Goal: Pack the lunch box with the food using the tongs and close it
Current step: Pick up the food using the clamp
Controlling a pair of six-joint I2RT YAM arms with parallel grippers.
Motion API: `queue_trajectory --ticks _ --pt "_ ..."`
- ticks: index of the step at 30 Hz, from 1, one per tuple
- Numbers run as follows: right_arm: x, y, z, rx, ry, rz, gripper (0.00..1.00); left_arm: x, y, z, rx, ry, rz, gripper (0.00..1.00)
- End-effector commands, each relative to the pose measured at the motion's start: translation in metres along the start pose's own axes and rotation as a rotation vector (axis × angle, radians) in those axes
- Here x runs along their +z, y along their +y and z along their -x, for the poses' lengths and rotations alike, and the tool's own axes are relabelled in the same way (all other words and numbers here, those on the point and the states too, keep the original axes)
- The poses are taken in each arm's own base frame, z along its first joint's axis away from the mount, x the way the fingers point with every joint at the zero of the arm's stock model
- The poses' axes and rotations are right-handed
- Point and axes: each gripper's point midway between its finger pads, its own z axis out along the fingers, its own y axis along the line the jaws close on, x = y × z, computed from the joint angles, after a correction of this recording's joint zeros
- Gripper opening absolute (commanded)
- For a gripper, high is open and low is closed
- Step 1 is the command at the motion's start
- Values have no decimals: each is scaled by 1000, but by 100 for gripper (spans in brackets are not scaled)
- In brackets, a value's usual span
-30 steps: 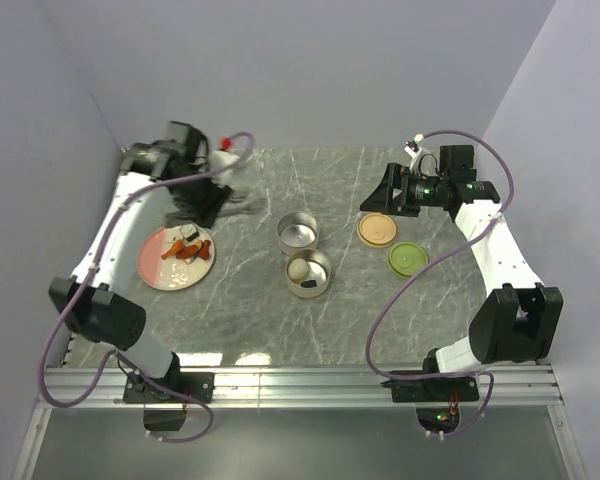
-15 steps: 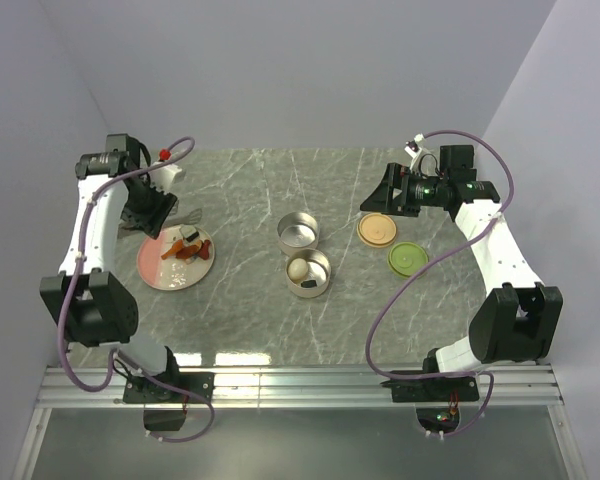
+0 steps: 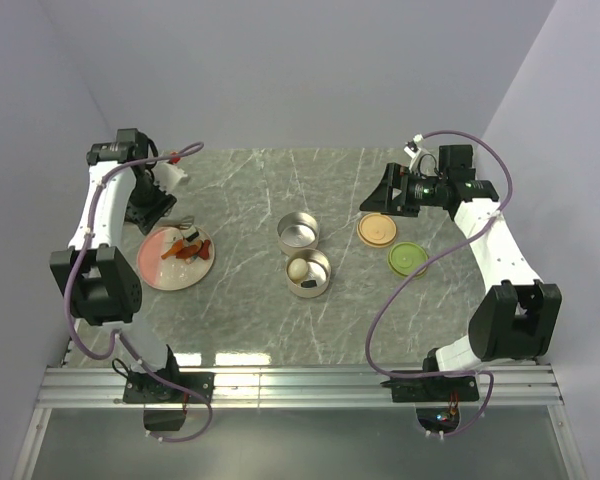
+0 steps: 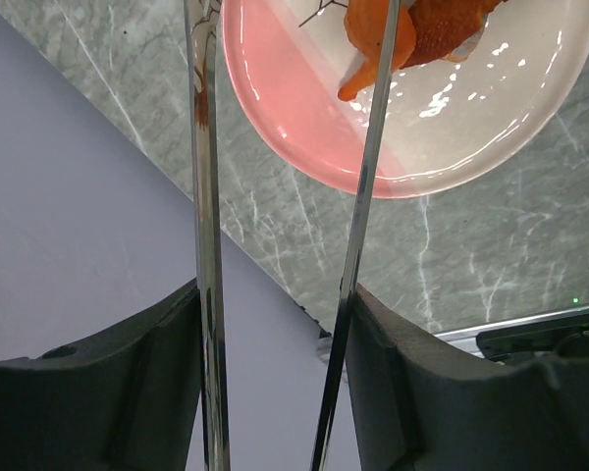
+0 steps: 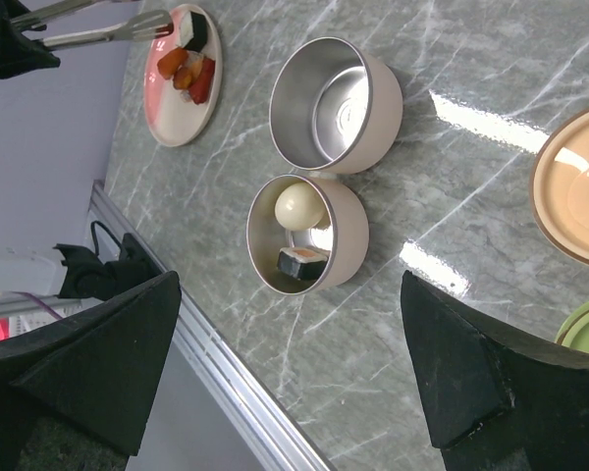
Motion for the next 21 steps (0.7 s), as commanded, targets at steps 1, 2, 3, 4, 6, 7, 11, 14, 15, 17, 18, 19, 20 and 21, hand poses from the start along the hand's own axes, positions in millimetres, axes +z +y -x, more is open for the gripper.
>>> queue_trajectory --ticks 1,2,3,4,6,7,11,14,15,17,18,19,20,21 --pt "-4 2 12 -28 -26 1 100 -10 8 8 71 -3 31 58" --pt "-4 2 12 -27 -25 -1 100 -8 5 10 82 2 24 58" --pt "-4 2 12 -31 -27 -2 100 -7 4 11 90 4 23 58" --pt "-4 2 12 -30 -26 -3 100 -5 2 11 97 10 18 58" --pt "-4 1 11 -28 -24 -6 100 -2 -1 13 110 11 10 58" --pt "-4 1 11 -28 -24 -7 100 -1 -2 13 112 16 4 58" --pt "-4 2 13 -31 -27 -4 100 7 -3 14 115 30 -3 58" --pt "-4 1 12 -29 -24 -6 100 10 -3 13 121 41 -7 58" --pt "-4 2 12 -29 -22 -5 100 12 -3 12 124 46 -8 58" --pt "-4 1 12 -29 -24 -6 100 14 -3 12 134 51 -3 58" --pt "-4 2 13 -32 -26 -4 100 15 -3 13 137 52 -2 58" --pt "-4 2 12 -29 -23 -3 100 16 -4 12 139 57 -3 57" --pt "-4 2 12 -29 -25 -4 100 17 -5 12 142 59 -4 57" --pt "-3 2 12 -29 -23 -3 100 18 -7 12 145 62 -5 56"
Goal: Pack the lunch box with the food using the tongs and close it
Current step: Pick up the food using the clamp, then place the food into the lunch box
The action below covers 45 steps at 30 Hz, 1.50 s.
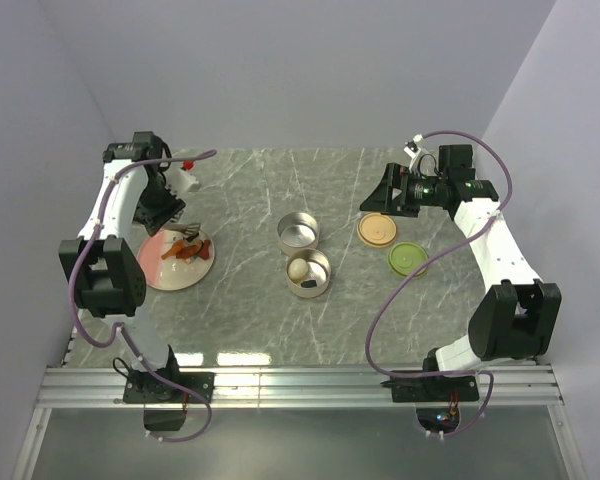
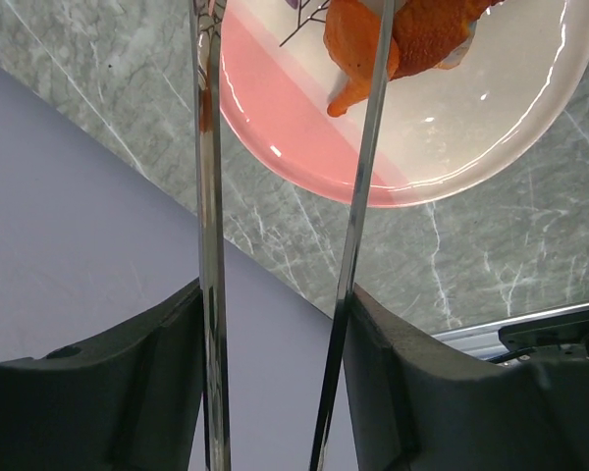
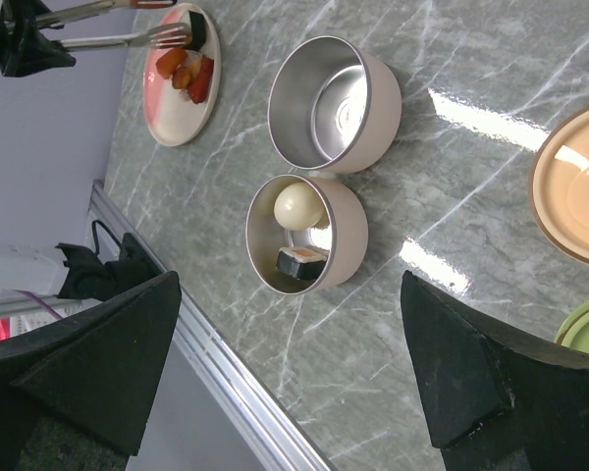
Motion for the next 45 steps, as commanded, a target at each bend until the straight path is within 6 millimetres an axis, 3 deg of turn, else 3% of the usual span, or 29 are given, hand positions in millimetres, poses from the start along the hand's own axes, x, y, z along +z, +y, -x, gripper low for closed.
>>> queue_trajectory --ticks 1,11,15,24,33,40,43,45 --pt "-5 4 12 -34 -28 -3 100 0 0 0 41 9 17 56" --pt "-6 3 12 -39 -29 -7 100 9 -4 -1 37 25 -1 50" --pt "-6 4 11 -37 -26 -3 100 8 -4 0 30 18 2 38" --pt "-7 5 12 -42 -25 -2 100 -11 -19 3 -73 -86 -32 26" --pt "-6 6 11 -41 -19 8 100 -42 -17 -10 -251 -220 -17 15" --pt "-7 8 12 -47 -22 15 100 -97 -52 29 -208 -509 -162 14" --pt "-10 9 12 -54 -29 7 100 -116 -76 51 -145 -588 -207 15" --pt "-10 8 12 -53 -31 3 100 -129 -107 67 -58 -643 -260 15"
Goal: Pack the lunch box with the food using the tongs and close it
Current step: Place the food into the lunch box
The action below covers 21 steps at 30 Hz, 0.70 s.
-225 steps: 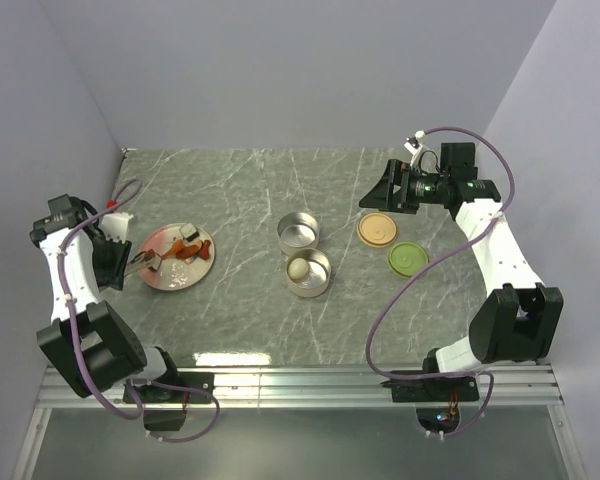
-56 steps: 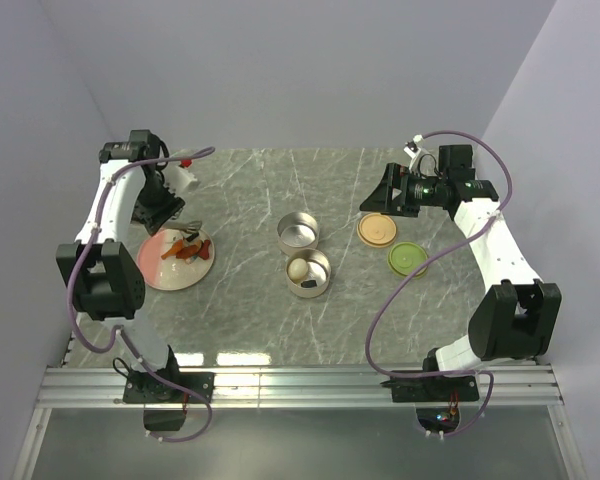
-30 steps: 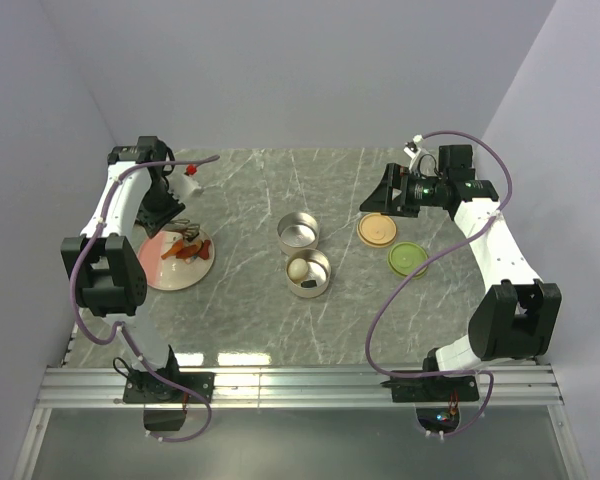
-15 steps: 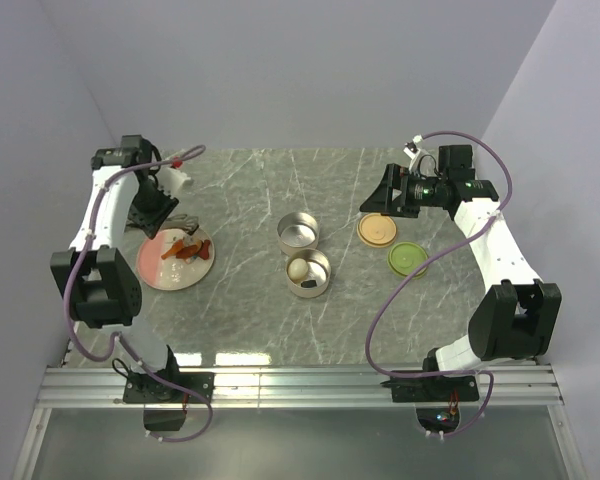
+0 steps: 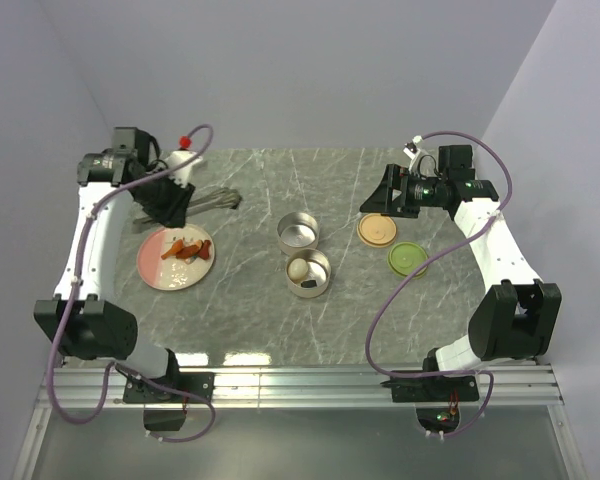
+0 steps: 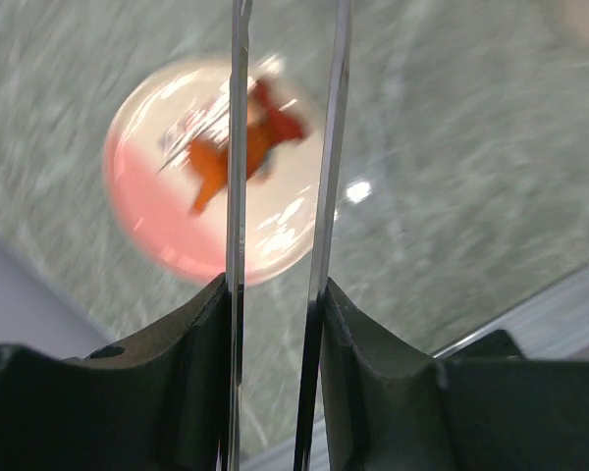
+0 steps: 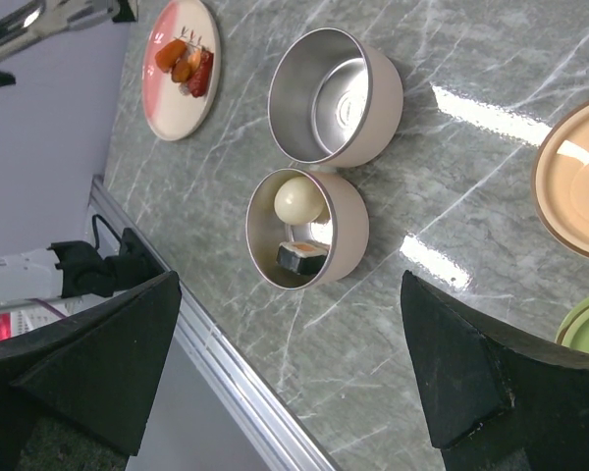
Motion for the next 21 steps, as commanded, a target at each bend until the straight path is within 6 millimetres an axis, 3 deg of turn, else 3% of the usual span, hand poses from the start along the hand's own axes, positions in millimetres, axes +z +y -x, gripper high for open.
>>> queue_trajectory --ticks 1,5,12,17,21 --pt "-10 10 16 -58 -47 4 100 -16 -70 50 127 -206 -165 15" --pt "-13 11 16 -70 -58 -4 100 -3 -121 58 234 -219 -259 18" --pt "-16 10 15 -77 -65 -27 100 39 -183 54 352 -132 -394 22" --pt "-16 10 14 -81 -67 -29 100 58 -198 51 423 -104 -404 24" --pt "-16 10 13 -75 -63 -28 100 75 -198 50 459 -71 -402 27"
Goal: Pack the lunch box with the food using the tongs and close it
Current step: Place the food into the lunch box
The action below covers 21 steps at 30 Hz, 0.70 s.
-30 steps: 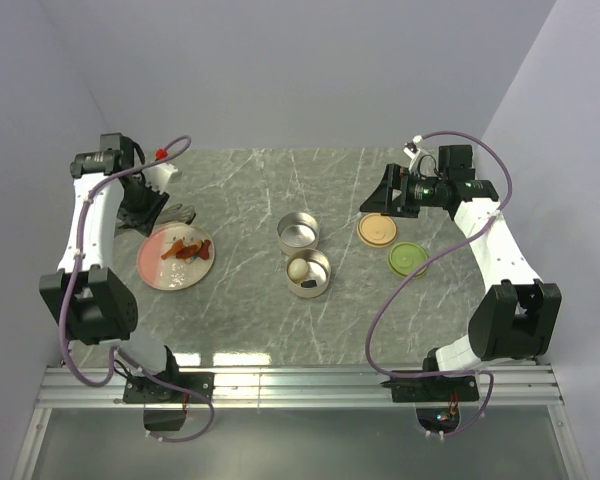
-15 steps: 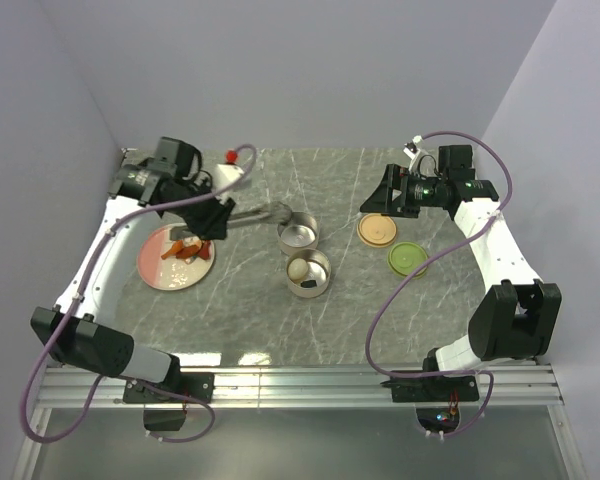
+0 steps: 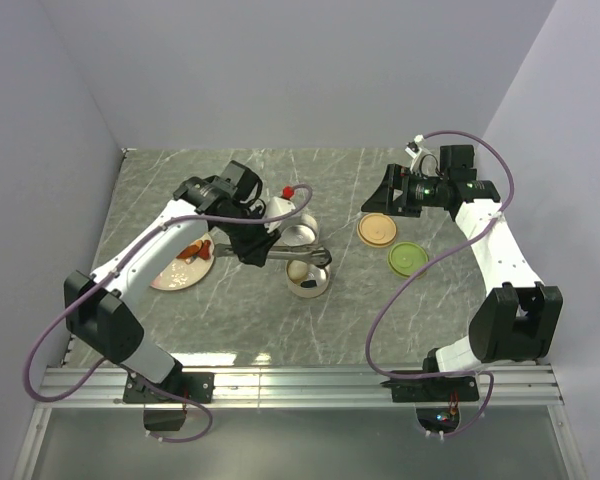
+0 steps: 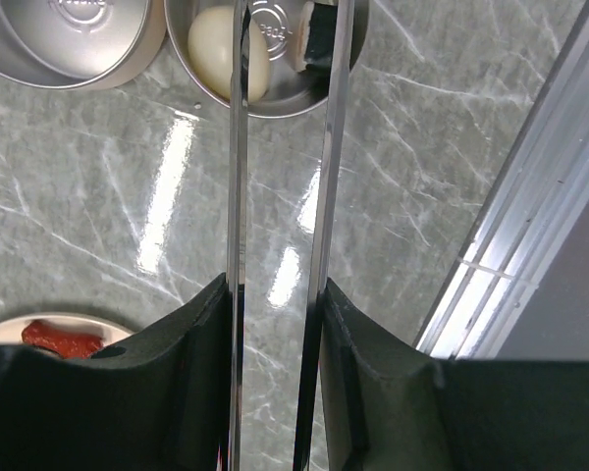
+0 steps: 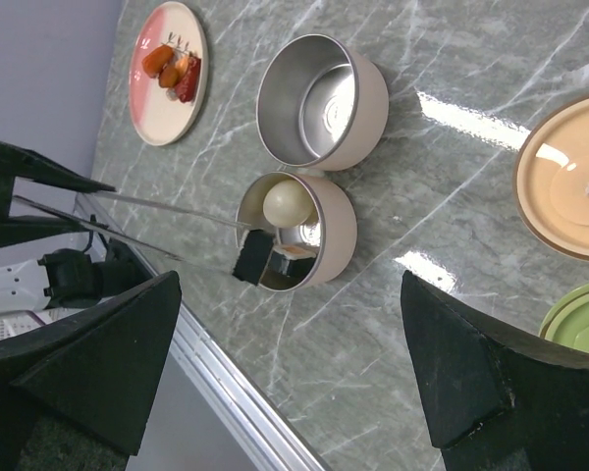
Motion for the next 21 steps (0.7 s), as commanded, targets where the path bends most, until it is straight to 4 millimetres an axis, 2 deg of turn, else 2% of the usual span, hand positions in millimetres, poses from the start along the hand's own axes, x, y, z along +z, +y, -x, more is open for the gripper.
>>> queue_trajectory --ticks 1,12,21 --pt "-13 11 12 -58 -50 -1 100 7 13 12 58 -27 26 27" --pt "-10 9 9 -51 -37 5 100 19 32 -4 155 55 73 31" --pt "-9 8 10 -43 -28 11 100 29 32 -6 180 79 65 36"
